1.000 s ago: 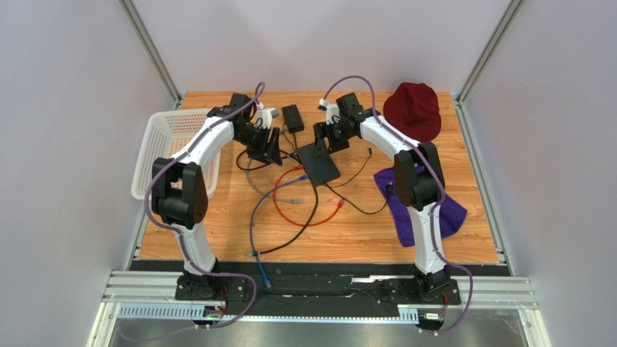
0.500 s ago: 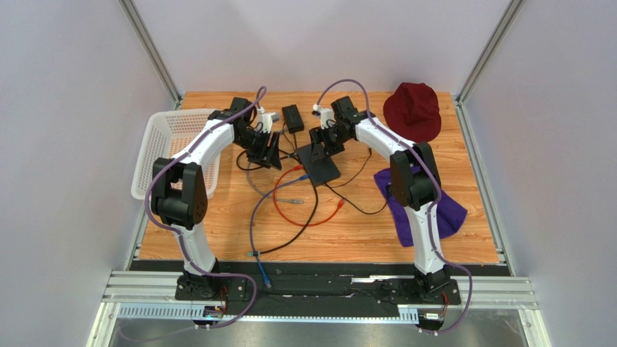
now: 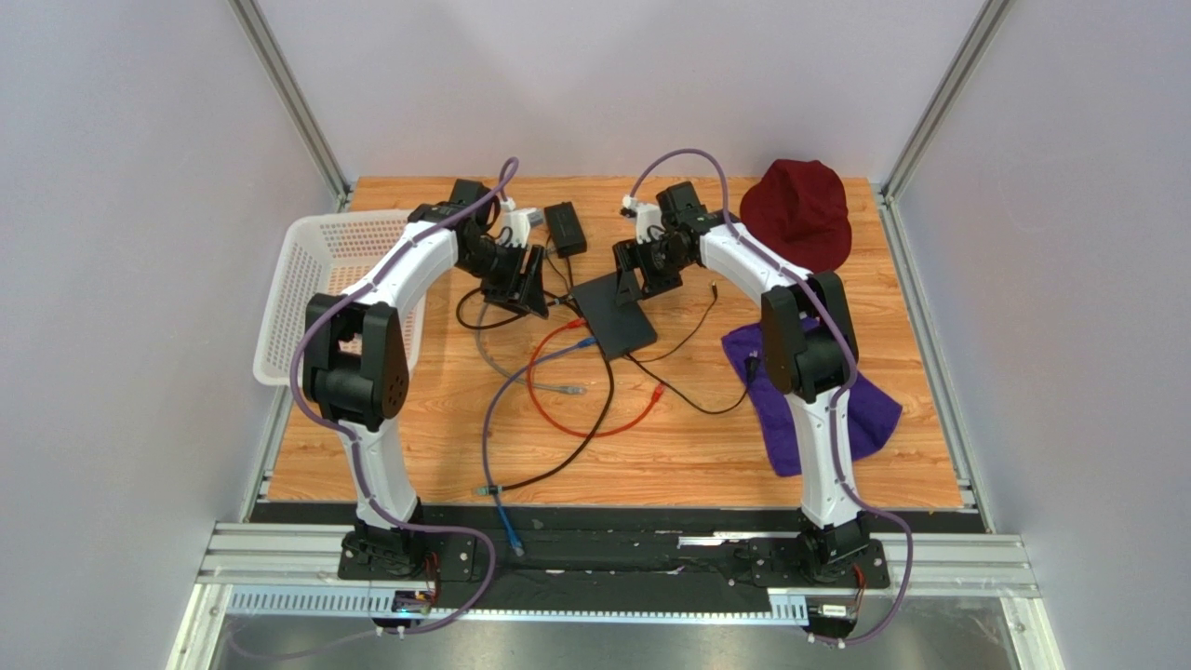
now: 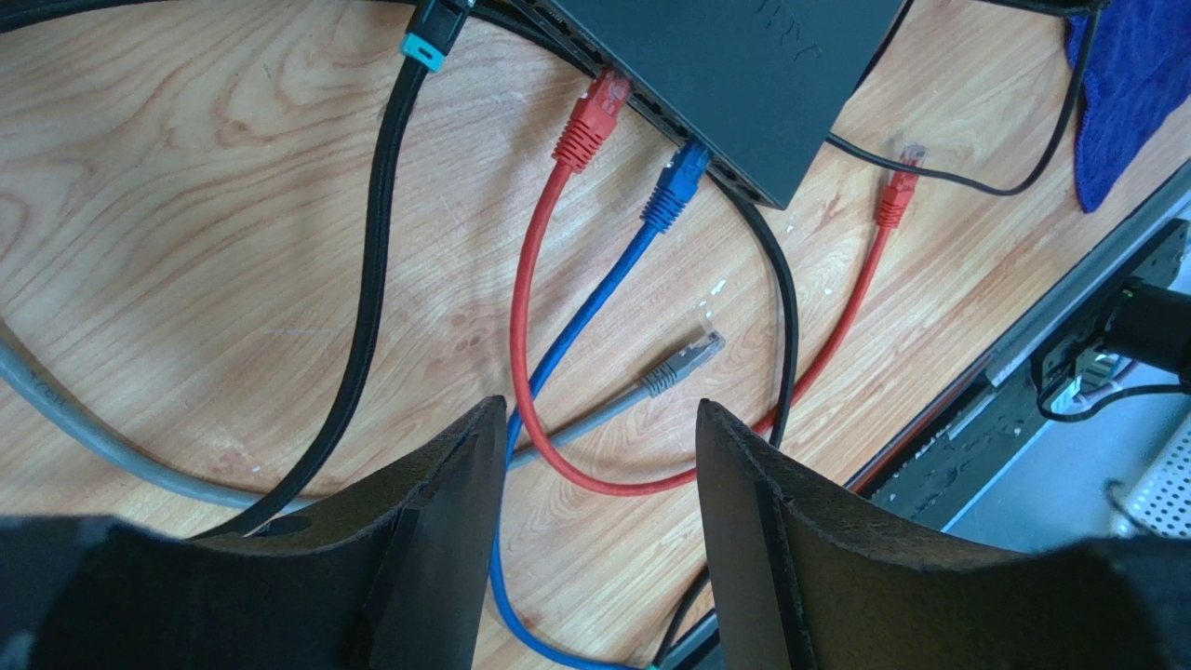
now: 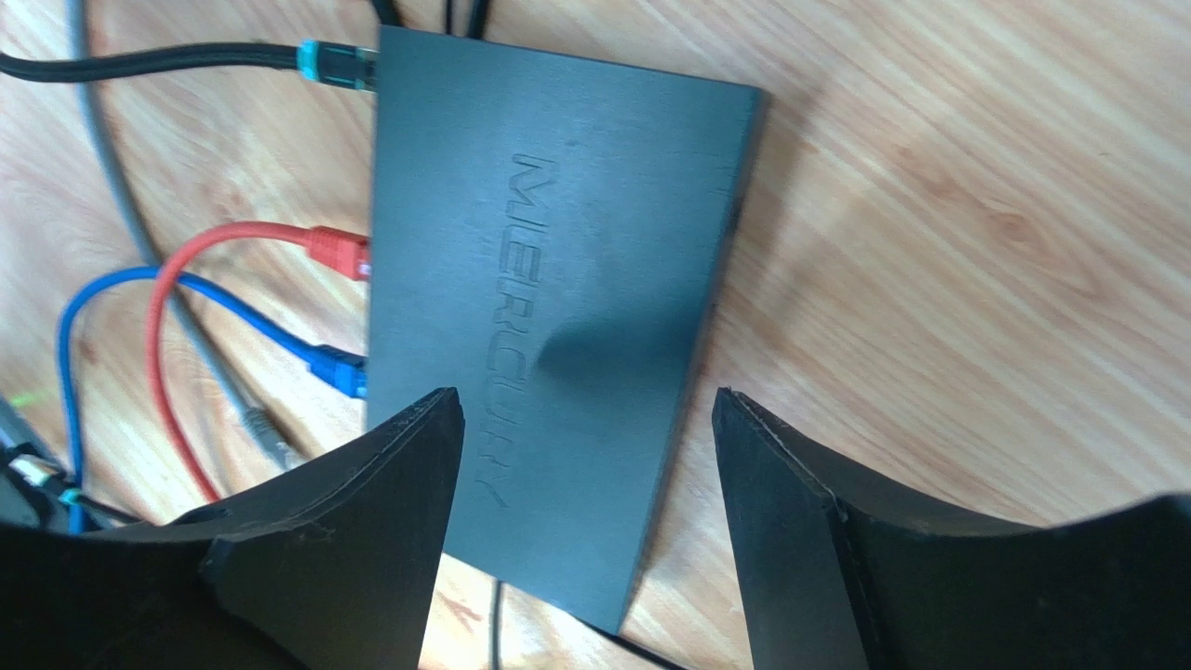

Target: Pull the plug from the switch port

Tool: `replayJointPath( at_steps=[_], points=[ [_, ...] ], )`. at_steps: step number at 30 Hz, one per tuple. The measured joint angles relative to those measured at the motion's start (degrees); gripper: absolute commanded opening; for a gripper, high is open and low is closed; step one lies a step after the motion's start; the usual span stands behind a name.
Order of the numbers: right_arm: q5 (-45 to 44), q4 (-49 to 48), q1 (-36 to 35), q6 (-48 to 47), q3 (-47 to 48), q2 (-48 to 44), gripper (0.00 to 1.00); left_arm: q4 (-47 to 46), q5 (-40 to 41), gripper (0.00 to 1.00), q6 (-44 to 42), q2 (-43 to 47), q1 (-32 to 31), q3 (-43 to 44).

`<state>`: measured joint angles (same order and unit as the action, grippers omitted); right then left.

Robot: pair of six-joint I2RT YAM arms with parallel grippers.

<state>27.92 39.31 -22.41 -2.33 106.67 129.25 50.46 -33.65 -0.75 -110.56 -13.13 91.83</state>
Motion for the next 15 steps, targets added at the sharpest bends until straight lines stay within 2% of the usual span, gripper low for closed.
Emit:
replayJointPath(
  at_steps=[4, 7, 15],
  points=[
    [-0.2, 1.1, 0.0, -2.8, -1.0, 0.1, 0.62, 0.1, -0.2, 0.60, 0.0, -0.2, 0.0, 0.1],
    [3.3, 4.8, -0.1, -7.9, -2.4, 0.1, 0.60, 0.1, -0.2, 0.61, 0.0, -0.2, 0.0, 0.1],
    [5.2, 13.4, -3.0, -16.2, -2.2, 0.1, 0.61, 0.1, 0.1, 0.61, 0.0, -0.3, -0.3, 1.7]
  ],
)
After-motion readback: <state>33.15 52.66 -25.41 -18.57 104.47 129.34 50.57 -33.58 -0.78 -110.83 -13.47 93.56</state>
